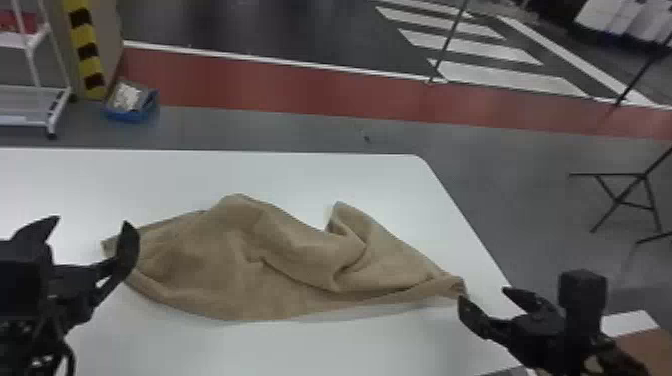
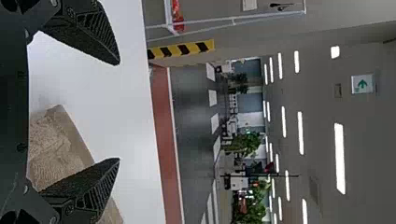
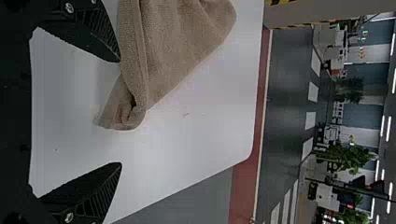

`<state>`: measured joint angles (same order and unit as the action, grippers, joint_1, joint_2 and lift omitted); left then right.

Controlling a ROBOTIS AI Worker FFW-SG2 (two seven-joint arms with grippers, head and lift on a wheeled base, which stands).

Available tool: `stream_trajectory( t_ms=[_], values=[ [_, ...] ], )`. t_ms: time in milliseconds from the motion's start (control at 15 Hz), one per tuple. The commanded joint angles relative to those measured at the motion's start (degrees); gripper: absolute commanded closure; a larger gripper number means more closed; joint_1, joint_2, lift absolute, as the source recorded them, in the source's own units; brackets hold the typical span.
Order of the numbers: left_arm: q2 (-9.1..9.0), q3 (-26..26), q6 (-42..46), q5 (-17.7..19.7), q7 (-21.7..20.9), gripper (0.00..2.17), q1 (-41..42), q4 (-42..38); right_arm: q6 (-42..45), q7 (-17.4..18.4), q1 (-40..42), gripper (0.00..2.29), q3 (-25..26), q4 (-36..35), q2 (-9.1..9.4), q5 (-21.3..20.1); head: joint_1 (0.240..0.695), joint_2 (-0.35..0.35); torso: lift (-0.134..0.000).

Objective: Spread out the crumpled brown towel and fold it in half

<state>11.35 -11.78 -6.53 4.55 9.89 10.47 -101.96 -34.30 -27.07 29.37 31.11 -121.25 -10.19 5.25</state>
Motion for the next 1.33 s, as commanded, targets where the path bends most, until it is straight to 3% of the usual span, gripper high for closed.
stream_trajectory(
  t_ms=[0, 267, 467, 1267],
  values=[
    [0.16, 0.53, -3.1, 2.75, -1.71, 0.21, -3.79, 4.23, 0.06, 0.61, -0.1, 0.1, -0.26, 0.05, 0.08, 0.11, 0.695, -0.311, -0.128],
    [0.25, 2.03, -7.67, 4.95, -5.58, 0.27, -6.08, 5.99, -0.11, 0.7, -1.15, 0.1, -1.4, 0.4, 0.08, -0.68, 0.695, -0.294, -0.128],
    [0.25, 2.47, -13.82, 4.68, -5.67, 0.28, -7.4, 6.96, -0.11, 0.7, -1.33, 0.1, -2.02, 0.75, 0.08, -0.86, 0.695, -0.279, -0.128],
    [-0.19, 2.38, -15.23, 5.83, -7.51, 0.28, -7.84, 7.31, -0.11, 0.7, -1.24, 0.1, -1.93, 1.72, 0.0, -0.86, 0.695, -0.273, -0.128]
  ],
)
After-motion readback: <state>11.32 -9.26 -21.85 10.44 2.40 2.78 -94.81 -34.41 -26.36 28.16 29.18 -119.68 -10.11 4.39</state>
